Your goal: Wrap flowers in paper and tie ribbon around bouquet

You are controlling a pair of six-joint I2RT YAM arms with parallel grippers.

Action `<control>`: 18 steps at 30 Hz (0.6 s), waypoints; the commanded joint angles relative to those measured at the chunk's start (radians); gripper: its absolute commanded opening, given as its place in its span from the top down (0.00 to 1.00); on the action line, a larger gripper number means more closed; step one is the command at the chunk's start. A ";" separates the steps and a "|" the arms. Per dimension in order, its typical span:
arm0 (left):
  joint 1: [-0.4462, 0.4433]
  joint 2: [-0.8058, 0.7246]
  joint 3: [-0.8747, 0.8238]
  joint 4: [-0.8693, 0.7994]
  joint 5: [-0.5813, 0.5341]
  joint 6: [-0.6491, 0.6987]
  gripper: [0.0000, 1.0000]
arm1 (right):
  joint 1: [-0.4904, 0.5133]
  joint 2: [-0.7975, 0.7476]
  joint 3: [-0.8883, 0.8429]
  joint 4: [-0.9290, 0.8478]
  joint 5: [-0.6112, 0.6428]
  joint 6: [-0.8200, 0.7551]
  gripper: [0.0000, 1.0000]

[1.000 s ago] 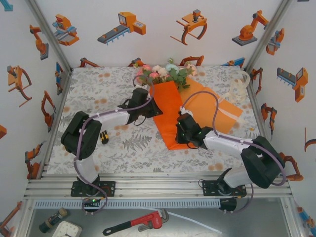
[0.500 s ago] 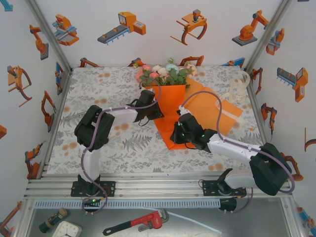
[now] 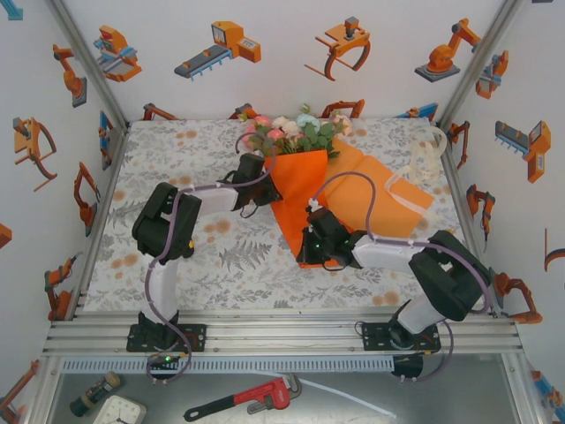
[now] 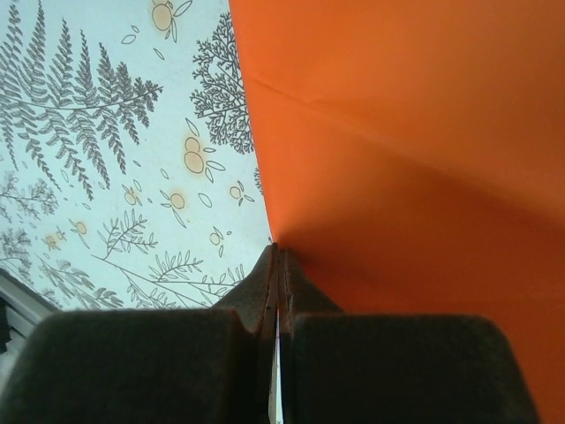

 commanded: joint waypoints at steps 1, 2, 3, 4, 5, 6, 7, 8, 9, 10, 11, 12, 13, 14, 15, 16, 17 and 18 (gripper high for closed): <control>0.063 0.074 0.049 0.007 -0.017 0.005 0.81 | -0.020 -0.017 -0.047 -0.001 -0.014 0.044 1.00; 0.081 0.094 0.073 0.004 -0.016 0.007 0.82 | -0.022 -0.019 -0.055 0.005 -0.018 0.050 1.00; 0.095 0.113 0.097 0.002 -0.014 0.010 0.82 | -0.024 -0.022 -0.063 0.014 -0.020 0.055 1.00; 0.112 0.135 0.126 0.002 -0.011 0.014 0.82 | -0.027 -0.026 -0.071 0.021 -0.023 0.063 1.00; 0.132 0.155 0.157 -0.002 -0.007 0.019 0.82 | -0.031 -0.026 -0.076 0.029 -0.027 0.070 1.00; 0.149 0.175 0.186 -0.006 -0.001 0.021 0.83 | -0.032 -0.026 -0.078 0.034 -0.035 0.077 1.00; 0.171 0.195 0.216 -0.012 0.004 0.019 0.83 | -0.036 -0.027 -0.079 0.038 -0.047 0.083 1.00; 0.189 0.213 0.241 -0.008 0.014 0.014 0.83 | -0.038 -0.030 -0.079 0.042 -0.055 0.087 1.00; 0.206 0.226 0.259 -0.002 0.023 0.007 0.83 | -0.039 -0.033 -0.080 0.042 -0.059 0.091 1.00; 0.225 0.236 0.278 0.005 0.036 -0.002 0.83 | -0.041 -0.036 -0.080 0.042 -0.064 0.091 1.00; 0.242 0.240 0.294 0.010 0.048 -0.010 0.83 | -0.041 -0.040 -0.080 0.041 -0.065 0.090 1.00; 0.256 0.239 0.305 0.013 0.059 -0.013 0.83 | -0.042 -0.044 -0.078 0.036 -0.063 0.089 1.00; 0.269 0.232 0.316 0.013 0.075 -0.016 0.83 | -0.043 -0.050 -0.077 0.031 -0.060 0.088 1.00; 0.280 0.215 0.320 0.014 0.087 -0.018 0.82 | -0.044 -0.058 -0.073 0.022 -0.058 0.086 1.00; 0.287 0.191 0.320 0.009 0.094 -0.018 0.82 | -0.046 -0.062 -0.070 0.015 -0.058 0.086 1.00; 0.292 0.158 0.315 -0.002 0.103 -0.016 0.82 | -0.047 -0.073 -0.063 0.004 -0.057 0.085 1.00; 0.295 0.118 0.298 0.002 0.121 -0.016 0.82 | -0.049 -0.085 -0.052 -0.012 -0.058 0.083 1.00; 0.294 0.077 0.275 0.012 0.132 -0.017 0.82 | -0.050 -0.101 -0.038 -0.030 -0.058 0.079 1.00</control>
